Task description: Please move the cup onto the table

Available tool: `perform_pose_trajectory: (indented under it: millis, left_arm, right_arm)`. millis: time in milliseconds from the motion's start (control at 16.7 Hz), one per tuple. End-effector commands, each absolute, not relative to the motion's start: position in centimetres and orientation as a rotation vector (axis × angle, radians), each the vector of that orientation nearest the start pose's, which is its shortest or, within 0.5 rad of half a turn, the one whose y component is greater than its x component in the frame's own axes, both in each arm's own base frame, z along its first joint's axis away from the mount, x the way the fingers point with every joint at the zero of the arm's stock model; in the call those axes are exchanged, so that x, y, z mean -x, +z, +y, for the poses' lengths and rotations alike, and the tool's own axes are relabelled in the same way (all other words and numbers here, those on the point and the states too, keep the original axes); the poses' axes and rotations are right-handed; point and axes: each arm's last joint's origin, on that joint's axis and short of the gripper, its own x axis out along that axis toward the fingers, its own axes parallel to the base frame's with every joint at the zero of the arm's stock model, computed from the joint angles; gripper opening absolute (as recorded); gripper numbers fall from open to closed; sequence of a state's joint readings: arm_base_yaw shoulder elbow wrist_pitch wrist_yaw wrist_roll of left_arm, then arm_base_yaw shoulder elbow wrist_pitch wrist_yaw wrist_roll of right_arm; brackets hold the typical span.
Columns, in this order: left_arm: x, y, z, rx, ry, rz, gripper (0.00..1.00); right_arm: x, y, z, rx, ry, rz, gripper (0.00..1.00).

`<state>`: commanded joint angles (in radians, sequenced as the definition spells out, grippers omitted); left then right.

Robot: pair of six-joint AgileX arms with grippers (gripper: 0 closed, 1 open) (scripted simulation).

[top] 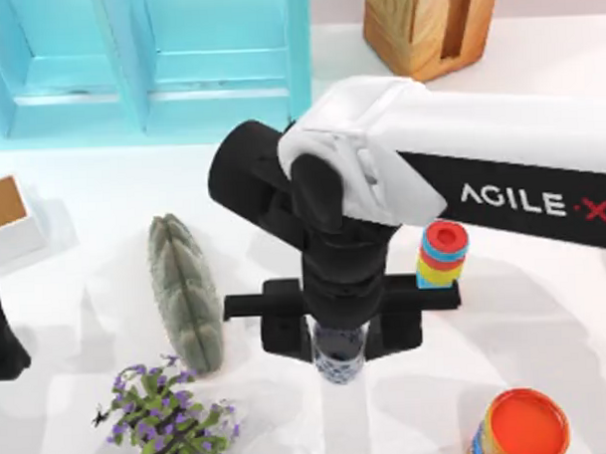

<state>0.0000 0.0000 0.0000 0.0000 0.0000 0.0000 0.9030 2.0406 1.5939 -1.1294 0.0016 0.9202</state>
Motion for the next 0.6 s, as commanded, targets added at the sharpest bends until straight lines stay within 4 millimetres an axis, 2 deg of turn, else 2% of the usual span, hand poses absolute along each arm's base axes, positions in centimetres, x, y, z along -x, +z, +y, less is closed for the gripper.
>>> perform_pose_trajectory:
  millis: [600]
  left_arm:
    - [-10.57,16.00,-0.12,0.000,0.000,0.000,1.00]
  right_arm:
    - [-23.96,18.45,31.00,-0.005,-0.011,1.574,0.98]
